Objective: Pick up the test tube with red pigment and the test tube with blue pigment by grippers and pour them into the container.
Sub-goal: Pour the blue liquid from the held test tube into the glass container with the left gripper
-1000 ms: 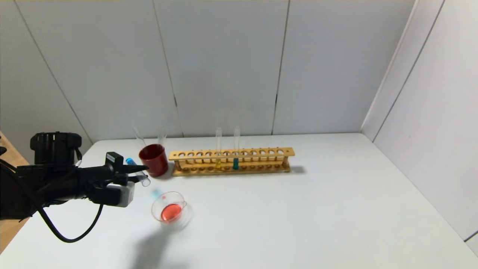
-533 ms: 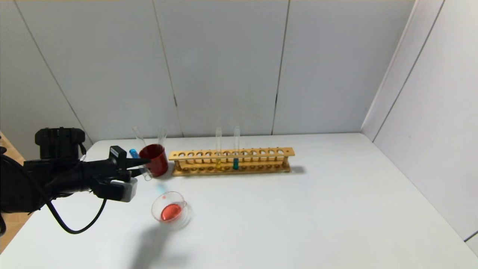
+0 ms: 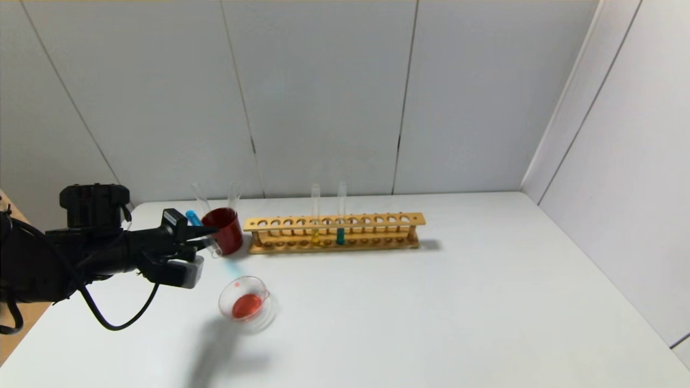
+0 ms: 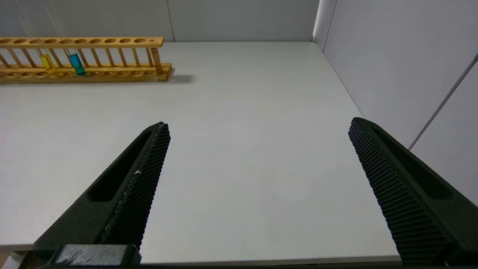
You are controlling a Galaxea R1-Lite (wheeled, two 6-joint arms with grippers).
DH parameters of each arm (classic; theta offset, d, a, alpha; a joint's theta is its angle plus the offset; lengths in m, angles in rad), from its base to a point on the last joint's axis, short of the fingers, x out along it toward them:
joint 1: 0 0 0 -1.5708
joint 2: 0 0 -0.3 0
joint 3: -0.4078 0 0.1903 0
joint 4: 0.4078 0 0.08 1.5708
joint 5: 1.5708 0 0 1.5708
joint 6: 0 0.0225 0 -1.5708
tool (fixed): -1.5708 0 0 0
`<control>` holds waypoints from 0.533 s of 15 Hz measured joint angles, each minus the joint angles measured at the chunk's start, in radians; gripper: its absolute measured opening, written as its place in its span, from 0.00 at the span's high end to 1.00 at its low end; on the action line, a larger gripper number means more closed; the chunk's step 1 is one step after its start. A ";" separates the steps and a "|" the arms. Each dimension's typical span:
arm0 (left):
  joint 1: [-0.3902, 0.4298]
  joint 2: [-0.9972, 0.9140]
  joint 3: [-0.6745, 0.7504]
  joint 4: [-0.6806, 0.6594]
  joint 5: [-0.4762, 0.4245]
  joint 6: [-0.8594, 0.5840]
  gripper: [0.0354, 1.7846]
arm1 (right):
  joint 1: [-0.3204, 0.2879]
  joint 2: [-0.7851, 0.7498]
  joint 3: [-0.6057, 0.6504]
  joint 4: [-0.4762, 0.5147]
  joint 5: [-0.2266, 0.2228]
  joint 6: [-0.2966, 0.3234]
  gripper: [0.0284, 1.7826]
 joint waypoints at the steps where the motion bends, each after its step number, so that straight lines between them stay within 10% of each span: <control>1: -0.006 0.004 0.000 0.000 0.006 0.002 0.84 | 0.000 0.000 0.000 0.000 0.000 0.000 0.02; 8: -0.041 0.017 -0.003 0.000 0.023 0.004 0.84 | 0.000 0.000 0.000 0.000 0.000 0.000 0.02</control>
